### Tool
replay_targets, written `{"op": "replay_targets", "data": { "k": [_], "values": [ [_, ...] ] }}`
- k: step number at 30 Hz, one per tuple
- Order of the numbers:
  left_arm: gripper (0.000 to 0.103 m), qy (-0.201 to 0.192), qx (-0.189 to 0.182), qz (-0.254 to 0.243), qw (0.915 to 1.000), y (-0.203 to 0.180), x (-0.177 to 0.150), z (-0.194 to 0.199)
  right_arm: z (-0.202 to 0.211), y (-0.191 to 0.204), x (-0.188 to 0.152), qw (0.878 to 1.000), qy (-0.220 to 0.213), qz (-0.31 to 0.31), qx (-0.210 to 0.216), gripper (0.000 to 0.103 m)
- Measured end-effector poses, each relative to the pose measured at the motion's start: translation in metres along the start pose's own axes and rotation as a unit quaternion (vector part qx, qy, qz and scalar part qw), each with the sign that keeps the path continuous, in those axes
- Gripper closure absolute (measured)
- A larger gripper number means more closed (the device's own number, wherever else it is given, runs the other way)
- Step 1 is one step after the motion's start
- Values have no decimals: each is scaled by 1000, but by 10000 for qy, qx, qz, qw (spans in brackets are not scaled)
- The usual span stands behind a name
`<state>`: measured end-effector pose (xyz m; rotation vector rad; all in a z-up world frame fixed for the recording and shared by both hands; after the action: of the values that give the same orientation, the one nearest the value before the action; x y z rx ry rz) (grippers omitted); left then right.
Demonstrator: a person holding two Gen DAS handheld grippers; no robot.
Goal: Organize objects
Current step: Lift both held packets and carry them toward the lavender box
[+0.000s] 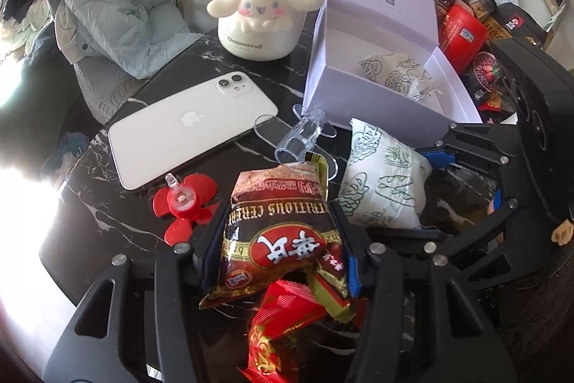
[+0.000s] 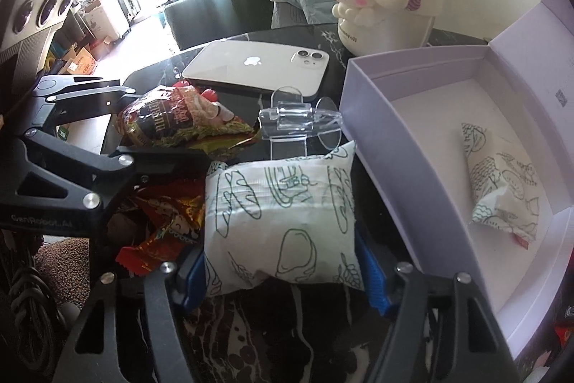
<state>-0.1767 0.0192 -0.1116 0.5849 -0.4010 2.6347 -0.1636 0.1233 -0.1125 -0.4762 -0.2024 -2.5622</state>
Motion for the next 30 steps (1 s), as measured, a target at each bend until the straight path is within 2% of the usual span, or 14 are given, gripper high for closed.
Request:
{"op": "replay_targets", "data": {
  "k": [4,16,30],
  "values": [
    [53,-188,94,-52,9998,-5,4,13,13,0,-2,9999,-165,16,-35,33],
    [53,-312,109,47,9994,-3,4,31,33,7,-1,9993,-374,90,-32,33],
    [53,-605,209,-129,9979,-20,22,66,72,2,-1,9968,-796,-28,-46,33]
  ]
}}
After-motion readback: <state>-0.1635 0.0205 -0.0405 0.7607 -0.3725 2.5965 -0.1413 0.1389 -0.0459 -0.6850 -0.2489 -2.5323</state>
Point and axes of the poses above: each gripper's, at about its wrist camera, not at the fingertips, and z roughly against the way its jaws point, y to its left, x to its top, the point moved 5 cm from there along -z, roughly the way its jaws point, and after that the axes turned 6 degrees about y, right-handed, at the moved point
